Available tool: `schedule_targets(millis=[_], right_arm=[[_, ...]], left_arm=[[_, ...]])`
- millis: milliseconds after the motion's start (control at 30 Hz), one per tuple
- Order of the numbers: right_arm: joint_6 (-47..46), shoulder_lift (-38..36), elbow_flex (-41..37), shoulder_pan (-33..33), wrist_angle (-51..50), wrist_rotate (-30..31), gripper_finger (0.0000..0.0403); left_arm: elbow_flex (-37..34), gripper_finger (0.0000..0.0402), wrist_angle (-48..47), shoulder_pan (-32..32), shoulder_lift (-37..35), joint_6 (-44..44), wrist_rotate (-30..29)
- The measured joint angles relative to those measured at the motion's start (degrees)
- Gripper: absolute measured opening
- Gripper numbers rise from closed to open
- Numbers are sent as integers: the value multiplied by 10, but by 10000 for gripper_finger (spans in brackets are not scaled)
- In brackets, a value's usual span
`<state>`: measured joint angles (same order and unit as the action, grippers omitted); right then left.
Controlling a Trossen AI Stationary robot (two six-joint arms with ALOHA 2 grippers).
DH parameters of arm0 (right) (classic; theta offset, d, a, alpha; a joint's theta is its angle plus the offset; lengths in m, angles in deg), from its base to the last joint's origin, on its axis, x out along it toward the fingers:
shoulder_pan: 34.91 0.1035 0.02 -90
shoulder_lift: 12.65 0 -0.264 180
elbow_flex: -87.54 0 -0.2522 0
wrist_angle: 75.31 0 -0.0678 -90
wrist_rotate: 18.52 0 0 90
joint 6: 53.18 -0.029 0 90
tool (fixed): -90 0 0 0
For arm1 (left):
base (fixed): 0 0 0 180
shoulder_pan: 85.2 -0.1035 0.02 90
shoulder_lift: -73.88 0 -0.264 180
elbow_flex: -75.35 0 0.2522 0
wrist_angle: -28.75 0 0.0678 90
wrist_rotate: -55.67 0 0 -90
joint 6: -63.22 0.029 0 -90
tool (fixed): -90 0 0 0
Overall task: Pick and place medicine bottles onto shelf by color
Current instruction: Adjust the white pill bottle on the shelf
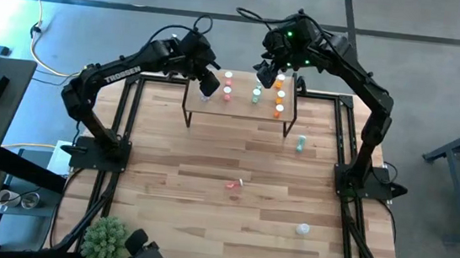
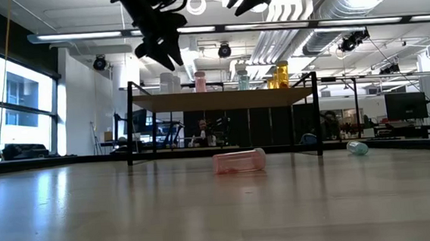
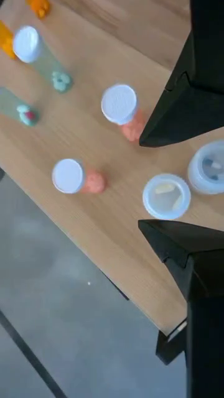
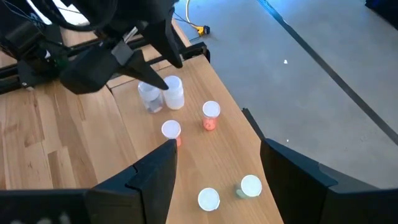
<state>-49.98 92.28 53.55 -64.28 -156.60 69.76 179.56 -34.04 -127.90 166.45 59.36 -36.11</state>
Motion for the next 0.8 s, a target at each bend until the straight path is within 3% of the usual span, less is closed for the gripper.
schedule_targets(millis=[800], right_arm=[[7, 13, 0, 0, -6, 0, 222]], left_arm=[[0, 193, -13, 2, 31, -35, -53]])
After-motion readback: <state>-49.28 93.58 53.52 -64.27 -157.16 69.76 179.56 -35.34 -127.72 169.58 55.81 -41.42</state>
